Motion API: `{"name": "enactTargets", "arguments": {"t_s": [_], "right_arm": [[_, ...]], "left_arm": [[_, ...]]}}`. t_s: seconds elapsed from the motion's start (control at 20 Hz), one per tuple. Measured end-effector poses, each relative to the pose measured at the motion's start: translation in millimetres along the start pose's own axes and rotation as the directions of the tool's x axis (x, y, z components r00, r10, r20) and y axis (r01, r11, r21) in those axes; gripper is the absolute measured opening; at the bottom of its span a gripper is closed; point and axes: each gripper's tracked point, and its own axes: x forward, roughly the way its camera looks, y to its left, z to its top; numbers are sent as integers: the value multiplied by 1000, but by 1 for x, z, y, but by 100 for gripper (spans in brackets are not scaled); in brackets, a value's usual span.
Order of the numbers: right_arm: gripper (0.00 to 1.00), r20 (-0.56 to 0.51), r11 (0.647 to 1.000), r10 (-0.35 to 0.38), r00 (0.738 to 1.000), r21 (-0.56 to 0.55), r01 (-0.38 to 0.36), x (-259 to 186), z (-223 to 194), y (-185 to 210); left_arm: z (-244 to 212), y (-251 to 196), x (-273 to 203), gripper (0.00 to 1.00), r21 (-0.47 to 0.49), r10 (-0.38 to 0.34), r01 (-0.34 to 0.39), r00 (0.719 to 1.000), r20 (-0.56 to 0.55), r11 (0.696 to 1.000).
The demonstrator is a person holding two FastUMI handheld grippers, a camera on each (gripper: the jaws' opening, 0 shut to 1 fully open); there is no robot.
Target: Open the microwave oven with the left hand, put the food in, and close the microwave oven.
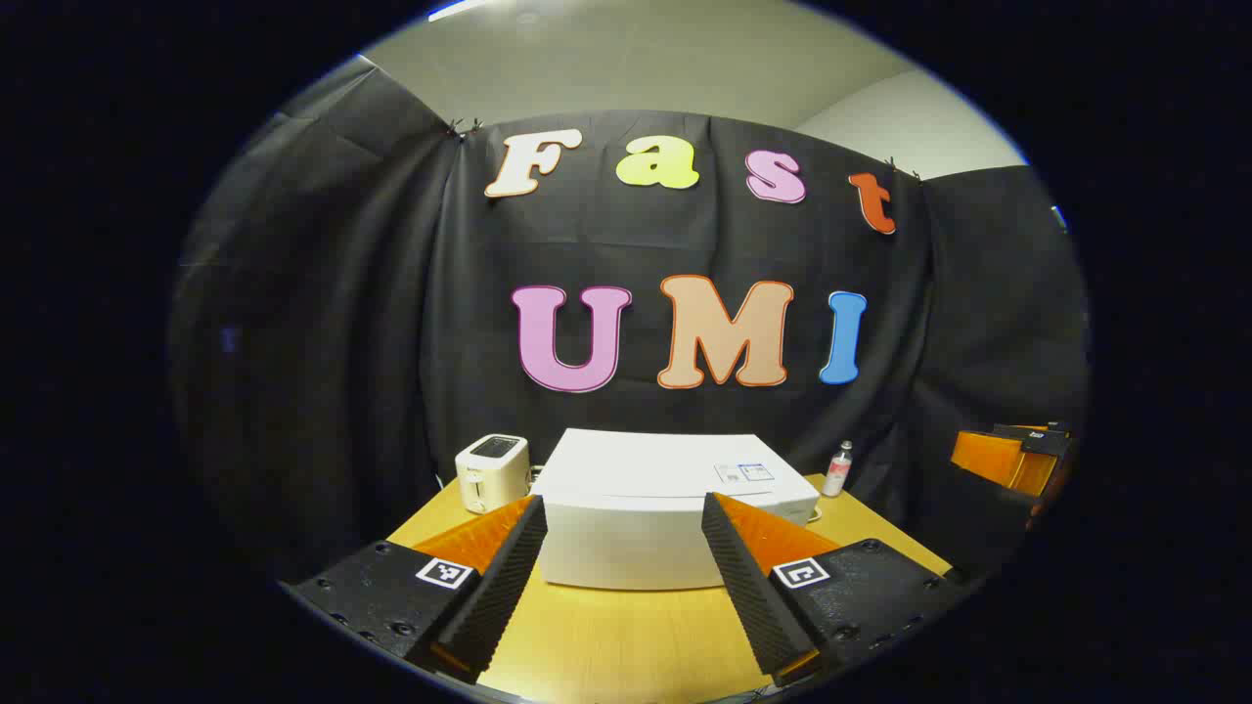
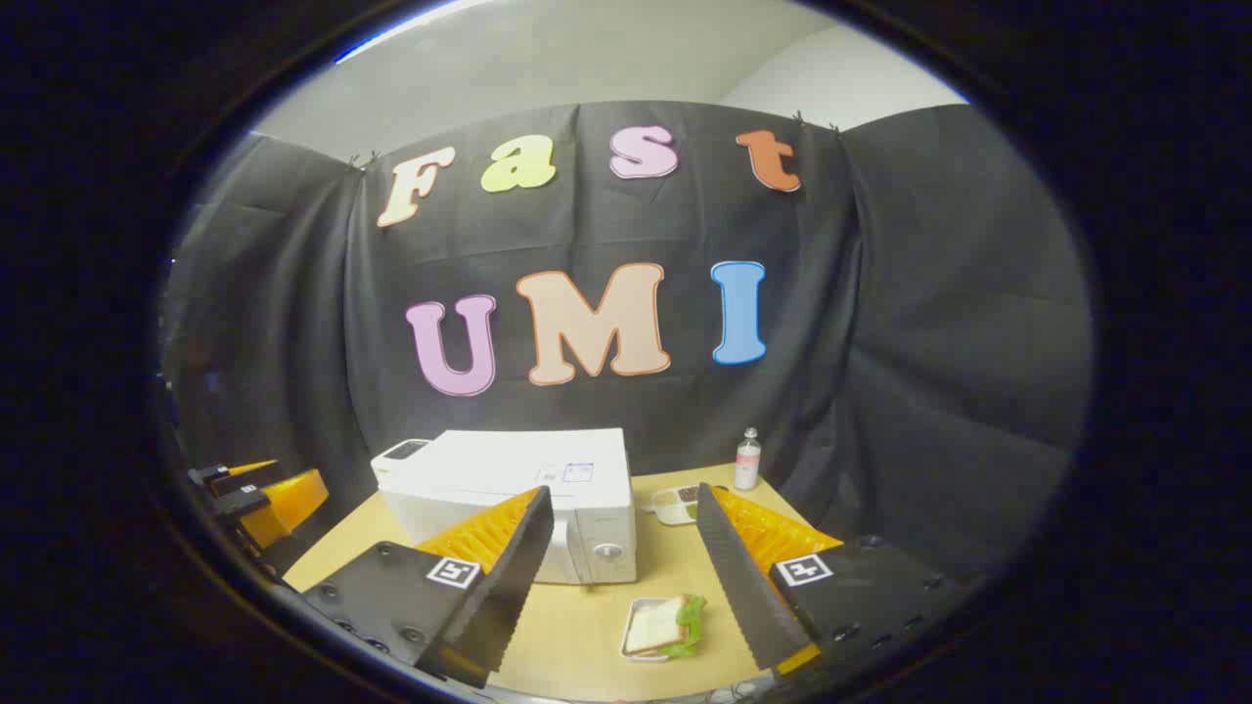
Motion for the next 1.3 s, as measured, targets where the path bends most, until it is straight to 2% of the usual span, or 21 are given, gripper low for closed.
{"name": "enactTargets", "arguments": {"t_s": [0.15, 0.2, 0.25, 0.3, 0.4, 0.5, 0.95, 1.2, 1.3], "right_arm": [[93, -20, 1000, 9, 1000, 2, -9, -1, -7, -7], [93, -31, 1000, 12, 999, 1, -12, -1, -10, -9], [93, -42, 1000, 15, 999, 1, -15, 0, -13, -12], [93, -53, 1000, 22, 998, -2, -22, 0, -16, -13], [92, -67, 1000, 22, 997, -14, -23, 1, -20, -17], [92, -74, 999, 33, 997, -7, -33, 1, -23, -19], [92, -110, 1000, 19, 994, 14, -18, 18, -32, -41], [92, -123, 999, 21, 992, 27, -17, 27, -35, -46], [94, -123, 1000, 16, 992, 29, -12, 28, -37, -50]], "left_arm": [[-2, -4, -2, 93, 23, 16, -15, 1000, -14, 1000], [-3, -8, -2, 96, 19, 18, -17, 1000, -18, 1000], [-3, -11, -3, 93, 16, 20, -19, 1000, -20, 1000], [-4, -13, -2, 96, 17, 25, -25, 999, -21, 1000], [-6, -15, 0, 93, 21, 42, -42, 999, -25, 999], [-8, -21, 2, 96, 15, 42, -42, 999, -35, 999], [-23, -30, 13, 96, 26, 60, -58, 994, -91, 998], [-55, -43, 24, 96, -9, 19, -21, 981, -191, 1000], [-71, -51, 32, 96, 5, 1, 0, 974, -227, 1000]]}}
